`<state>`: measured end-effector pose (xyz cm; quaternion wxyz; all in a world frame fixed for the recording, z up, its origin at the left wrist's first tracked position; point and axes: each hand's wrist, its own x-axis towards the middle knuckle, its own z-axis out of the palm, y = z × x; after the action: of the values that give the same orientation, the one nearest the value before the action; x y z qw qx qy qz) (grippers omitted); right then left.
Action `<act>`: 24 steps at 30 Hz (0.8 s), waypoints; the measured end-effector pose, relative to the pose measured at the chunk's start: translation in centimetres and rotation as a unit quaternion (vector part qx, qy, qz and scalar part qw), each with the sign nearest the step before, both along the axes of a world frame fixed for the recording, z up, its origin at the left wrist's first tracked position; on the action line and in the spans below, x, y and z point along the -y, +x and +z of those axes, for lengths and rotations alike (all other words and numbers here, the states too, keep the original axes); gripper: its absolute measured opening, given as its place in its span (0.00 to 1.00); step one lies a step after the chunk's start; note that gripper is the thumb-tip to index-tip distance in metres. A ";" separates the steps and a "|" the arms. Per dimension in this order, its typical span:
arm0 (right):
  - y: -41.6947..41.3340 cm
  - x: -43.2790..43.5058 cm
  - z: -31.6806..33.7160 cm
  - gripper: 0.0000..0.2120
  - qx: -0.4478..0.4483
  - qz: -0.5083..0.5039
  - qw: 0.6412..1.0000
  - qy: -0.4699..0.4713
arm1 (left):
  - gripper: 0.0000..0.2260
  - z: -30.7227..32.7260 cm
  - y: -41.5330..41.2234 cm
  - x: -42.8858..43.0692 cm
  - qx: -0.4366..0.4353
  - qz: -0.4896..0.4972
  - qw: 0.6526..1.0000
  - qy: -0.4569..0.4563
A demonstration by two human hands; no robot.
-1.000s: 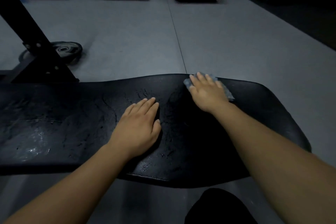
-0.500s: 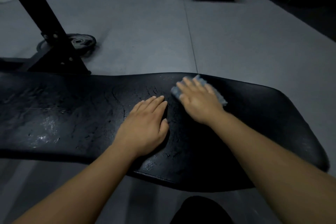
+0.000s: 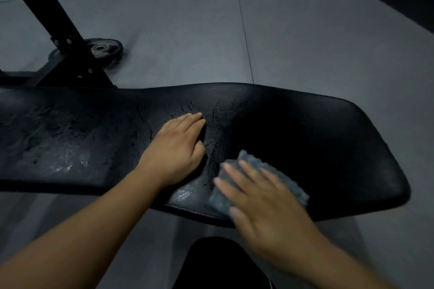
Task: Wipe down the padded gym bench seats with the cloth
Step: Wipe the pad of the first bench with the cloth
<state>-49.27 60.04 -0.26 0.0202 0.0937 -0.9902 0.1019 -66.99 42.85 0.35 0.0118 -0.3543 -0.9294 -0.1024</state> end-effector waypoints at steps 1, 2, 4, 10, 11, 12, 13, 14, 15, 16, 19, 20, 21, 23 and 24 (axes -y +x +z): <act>0.0 -1.6 -0.3 0.26 -0.011 -0.025 1.000 0.007 | 0.32 0.0 0.0 -0.1 -0.002 -0.001 1.000 0.001; -0.9 -3.1 -0.2 0.27 -0.007 -0.073 0.997 0.017 | 0.32 0.1 0.0 -0.1 -0.003 -0.001 1.000 0.000; -4.9 -4.1 0.4 0.30 0.018 -0.173 0.985 0.019 | 0.32 0.1 0.0 -0.1 0.000 0.004 1.000 0.000; -2.6 4.4 0.4 0.29 0.004 -0.063 0.998 -0.006 | 0.31 1.3 0.2 1.0 0.025 -0.025 0.999 -0.032; -1.3 3.6 0.2 0.28 0.005 -0.040 0.999 -0.016 | 0.31 1.4 0.3 1.8 0.020 -0.032 0.998 -0.040; -0.9 2.2 -0.1 0.28 0.011 -0.047 0.999 -0.019 | 0.30 1.3 0.4 2.7 0.010 -0.037 0.998 -0.044; -1.1 0.7 -0.2 0.28 0.007 -0.082 0.996 -0.017 | 0.31 1.2 0.7 3.7 0.001 -0.040 0.998 -0.043; -2.3 -0.6 -0.3 0.29 0.000 -0.134 0.991 -0.009 | 0.31 1.0 0.9 4.4 -0.002 -0.040 0.998 -0.041; -4.1 -1.3 -0.1 0.29 -0.004 -0.191 0.982 0.002 | 0.32 0.9 1.0 4.9 0.001 -0.036 0.999 -0.036; -6.1 -0.7 0.1 0.29 0.006 -0.241 0.971 0.012 | 0.31 0.8 1.1 5.0 0.011 -0.030 0.999 -0.028; -8.0 5.0 0.2 0.30 -0.004 -0.214 0.976 0.028 | 0.30 1.0 1.0 4.3 0.026 -0.021 0.999 -0.005; -6.7 6.7 0.4 0.30 -0.007 -0.156 0.988 0.016 | 0.30 1.0 1.0 4.3 0.025 -0.024 0.999 -0.003; -5.0 7.5 0.4 0.31 0.002 -0.100 0.995 -0.004 | 0.29 1.0 0.9 4.6 0.025 -0.028 0.999 -0.005; -2.9 5.9 0.8 0.32 0.039 -0.051 0.997 -0.030 | 0.29 0.7 0.8 5.6 0.022 -0.031 0.999 -0.012; -3.2 4.1 0.7 0.32 0.039 -0.072 0.996 -0.026 | 0.29 0.6 0.9 6.0 0.021 -0.030 0.999 -0.015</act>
<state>-52.51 55.95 0.42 -0.0084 0.0180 -0.9914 0.1290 -66.07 36.80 0.91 -0.0162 -0.3796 -0.9200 -0.0963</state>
